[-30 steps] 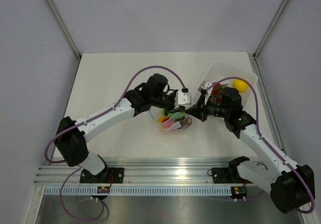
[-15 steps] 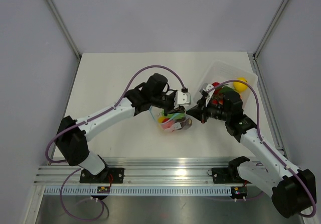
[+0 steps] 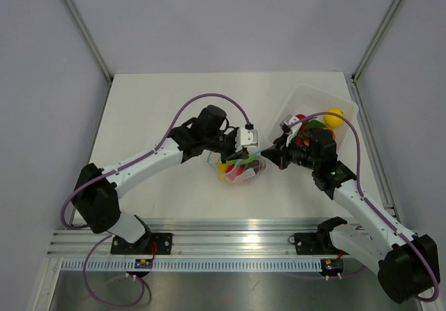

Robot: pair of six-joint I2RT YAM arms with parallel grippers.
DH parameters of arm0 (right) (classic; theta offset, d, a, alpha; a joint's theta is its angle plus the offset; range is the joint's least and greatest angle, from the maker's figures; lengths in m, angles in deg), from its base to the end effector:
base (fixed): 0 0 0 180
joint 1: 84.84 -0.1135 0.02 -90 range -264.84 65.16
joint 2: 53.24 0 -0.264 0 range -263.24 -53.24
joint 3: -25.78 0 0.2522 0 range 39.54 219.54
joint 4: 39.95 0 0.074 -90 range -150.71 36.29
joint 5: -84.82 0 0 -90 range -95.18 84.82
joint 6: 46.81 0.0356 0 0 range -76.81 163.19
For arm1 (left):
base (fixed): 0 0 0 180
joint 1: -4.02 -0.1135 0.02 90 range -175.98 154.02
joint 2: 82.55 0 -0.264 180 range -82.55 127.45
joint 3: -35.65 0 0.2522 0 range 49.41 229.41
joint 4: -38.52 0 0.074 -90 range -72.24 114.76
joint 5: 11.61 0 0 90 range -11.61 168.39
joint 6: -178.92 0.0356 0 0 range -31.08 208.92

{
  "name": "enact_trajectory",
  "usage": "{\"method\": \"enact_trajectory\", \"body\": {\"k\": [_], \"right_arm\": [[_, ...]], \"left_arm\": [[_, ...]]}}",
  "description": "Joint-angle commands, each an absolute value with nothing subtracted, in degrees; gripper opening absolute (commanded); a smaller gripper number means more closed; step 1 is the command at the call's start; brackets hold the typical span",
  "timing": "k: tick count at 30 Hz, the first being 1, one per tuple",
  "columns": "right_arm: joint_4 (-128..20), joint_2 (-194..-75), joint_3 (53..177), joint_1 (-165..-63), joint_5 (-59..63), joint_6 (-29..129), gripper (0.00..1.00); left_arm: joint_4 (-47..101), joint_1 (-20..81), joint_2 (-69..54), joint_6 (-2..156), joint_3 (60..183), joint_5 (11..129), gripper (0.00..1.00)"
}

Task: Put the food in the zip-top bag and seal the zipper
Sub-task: Zip the zipper food storage bag at the center of the board.

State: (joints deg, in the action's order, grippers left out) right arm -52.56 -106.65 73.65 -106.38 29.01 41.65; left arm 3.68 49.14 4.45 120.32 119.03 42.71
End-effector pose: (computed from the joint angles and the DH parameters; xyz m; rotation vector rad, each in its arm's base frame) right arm 0.1898 0.0964 0.2689 -0.7794 1.7423 0.7986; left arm 0.2241 -0.2545 0.2972 1.6241 1.5097 -0.8265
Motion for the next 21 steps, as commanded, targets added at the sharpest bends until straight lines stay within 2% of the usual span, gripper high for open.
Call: {"method": "enact_trajectory", "body": {"k": [1,21], "right_arm": [[-47.3,-106.59,74.17,-106.11,21.71,42.57,0.0],[-45.89,-108.53,74.08,-106.11,15.56,48.9,0.0]], "left_arm": [[0.15,48.14,-0.02,119.33,116.82,44.73,0.0],[-5.82,44.18,-13.29,117.93,107.25,53.25,0.0]]}}
